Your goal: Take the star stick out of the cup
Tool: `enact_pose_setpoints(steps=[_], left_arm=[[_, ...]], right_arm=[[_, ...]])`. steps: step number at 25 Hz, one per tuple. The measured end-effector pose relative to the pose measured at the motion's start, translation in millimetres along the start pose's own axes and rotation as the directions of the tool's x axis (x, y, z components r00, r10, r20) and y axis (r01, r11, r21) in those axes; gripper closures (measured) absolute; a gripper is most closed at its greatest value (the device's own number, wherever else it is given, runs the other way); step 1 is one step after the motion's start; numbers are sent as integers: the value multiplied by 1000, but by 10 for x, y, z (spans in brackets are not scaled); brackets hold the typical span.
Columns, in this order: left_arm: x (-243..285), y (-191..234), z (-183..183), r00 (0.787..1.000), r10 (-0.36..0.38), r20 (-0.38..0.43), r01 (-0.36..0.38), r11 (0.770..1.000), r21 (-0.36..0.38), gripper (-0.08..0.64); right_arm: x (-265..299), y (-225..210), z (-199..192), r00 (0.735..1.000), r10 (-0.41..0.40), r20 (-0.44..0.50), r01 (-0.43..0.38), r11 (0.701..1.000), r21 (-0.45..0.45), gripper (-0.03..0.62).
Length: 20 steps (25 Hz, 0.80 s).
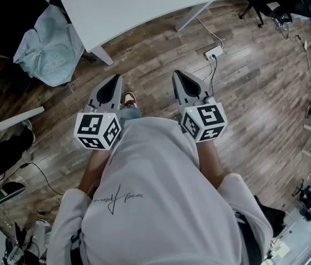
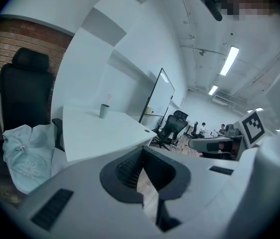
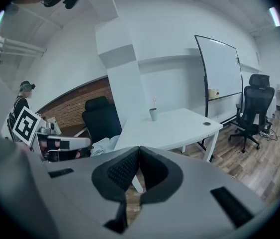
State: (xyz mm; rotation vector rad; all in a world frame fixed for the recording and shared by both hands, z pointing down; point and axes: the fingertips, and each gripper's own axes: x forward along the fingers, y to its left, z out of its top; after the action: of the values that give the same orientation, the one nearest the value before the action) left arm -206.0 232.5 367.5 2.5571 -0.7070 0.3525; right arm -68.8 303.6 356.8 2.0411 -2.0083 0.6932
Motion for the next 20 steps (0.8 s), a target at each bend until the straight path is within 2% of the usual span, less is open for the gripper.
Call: enact_pose_setpoints(steps=[6, 13, 20], left_arm=[[54, 307, 128, 1000, -5, 12, 5, 1000, -21, 552], [196, 410, 143, 1000, -25, -9, 24, 999, -44, 552], [465, 556, 294, 1000, 22, 9, -22, 999, -43, 552]], right_arm=[[276, 75, 146, 1000, 9, 0, -9, 1000, -11, 583], [481, 58, 201, 1000, 23, -21, -23, 1000, -1, 583], [776, -124, 284, 998, 57, -18, -57, 998, 24, 583]])
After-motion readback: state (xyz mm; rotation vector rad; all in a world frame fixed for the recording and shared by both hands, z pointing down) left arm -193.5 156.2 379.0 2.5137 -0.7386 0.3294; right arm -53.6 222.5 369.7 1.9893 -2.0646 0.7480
